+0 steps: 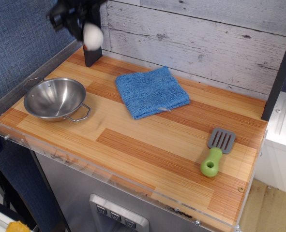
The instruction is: Move the egg to the bottom right of the table.
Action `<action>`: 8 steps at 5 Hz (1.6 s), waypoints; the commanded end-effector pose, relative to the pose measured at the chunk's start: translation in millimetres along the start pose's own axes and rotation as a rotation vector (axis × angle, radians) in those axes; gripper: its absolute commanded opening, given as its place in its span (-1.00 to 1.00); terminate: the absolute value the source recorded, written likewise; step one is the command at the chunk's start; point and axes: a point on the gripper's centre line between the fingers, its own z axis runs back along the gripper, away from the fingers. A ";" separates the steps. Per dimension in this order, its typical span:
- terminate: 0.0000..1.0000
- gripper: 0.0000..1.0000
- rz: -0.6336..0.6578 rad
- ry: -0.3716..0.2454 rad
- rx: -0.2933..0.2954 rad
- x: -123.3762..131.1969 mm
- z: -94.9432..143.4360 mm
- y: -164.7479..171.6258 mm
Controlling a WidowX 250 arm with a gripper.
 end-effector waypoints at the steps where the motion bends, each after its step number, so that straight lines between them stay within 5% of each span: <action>1: -1.00 -1.00 -0.169 0.052 -0.107 -56.6 49.9 1.2; 4: -1.00 -1.00 -0.438 0.129 -0.090 -136.8 44.2 36.1; 8: -1.00 -1.00 -0.598 0.210 -0.008 -174.4 -3.8 44.8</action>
